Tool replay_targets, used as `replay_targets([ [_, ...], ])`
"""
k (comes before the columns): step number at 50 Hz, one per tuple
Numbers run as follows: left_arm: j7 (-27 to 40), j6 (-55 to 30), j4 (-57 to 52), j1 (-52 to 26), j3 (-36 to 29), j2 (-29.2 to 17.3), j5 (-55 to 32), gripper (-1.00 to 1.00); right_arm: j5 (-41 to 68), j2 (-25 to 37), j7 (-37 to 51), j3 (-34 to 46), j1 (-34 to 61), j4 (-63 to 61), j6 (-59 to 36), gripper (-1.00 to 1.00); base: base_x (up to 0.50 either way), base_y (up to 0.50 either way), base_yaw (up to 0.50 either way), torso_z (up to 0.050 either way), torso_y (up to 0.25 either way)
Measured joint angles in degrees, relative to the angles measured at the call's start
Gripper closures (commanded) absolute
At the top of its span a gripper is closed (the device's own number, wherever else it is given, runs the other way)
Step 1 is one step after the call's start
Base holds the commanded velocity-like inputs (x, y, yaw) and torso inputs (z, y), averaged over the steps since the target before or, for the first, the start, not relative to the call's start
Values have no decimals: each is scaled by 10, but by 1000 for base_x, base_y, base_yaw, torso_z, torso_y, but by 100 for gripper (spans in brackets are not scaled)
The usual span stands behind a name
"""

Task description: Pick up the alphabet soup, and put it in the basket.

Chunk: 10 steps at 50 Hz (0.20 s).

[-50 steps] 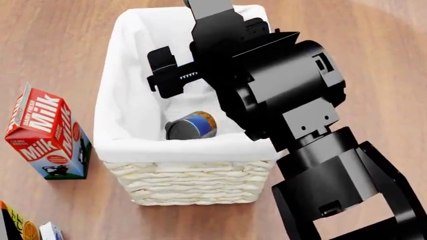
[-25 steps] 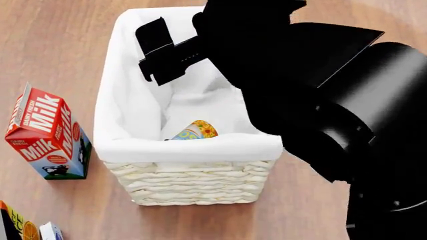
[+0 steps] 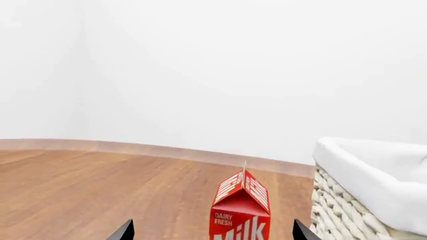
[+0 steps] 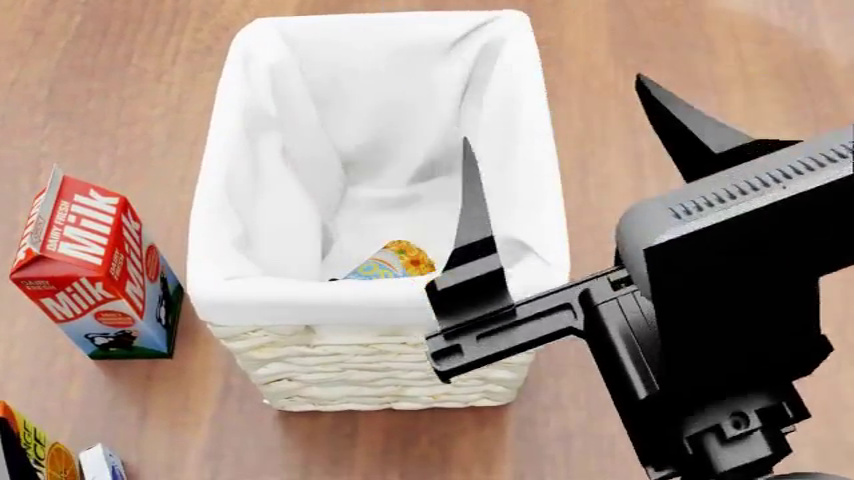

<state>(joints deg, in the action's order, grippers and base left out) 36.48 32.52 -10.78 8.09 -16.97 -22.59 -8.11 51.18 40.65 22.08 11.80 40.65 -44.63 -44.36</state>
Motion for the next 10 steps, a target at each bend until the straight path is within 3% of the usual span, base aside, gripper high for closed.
replay_targets([
  [10,3,0,0,1,1,0,1,-100,-146,-7,-50,-39,-239,1,224,-100,0,0,0,0,0],
])
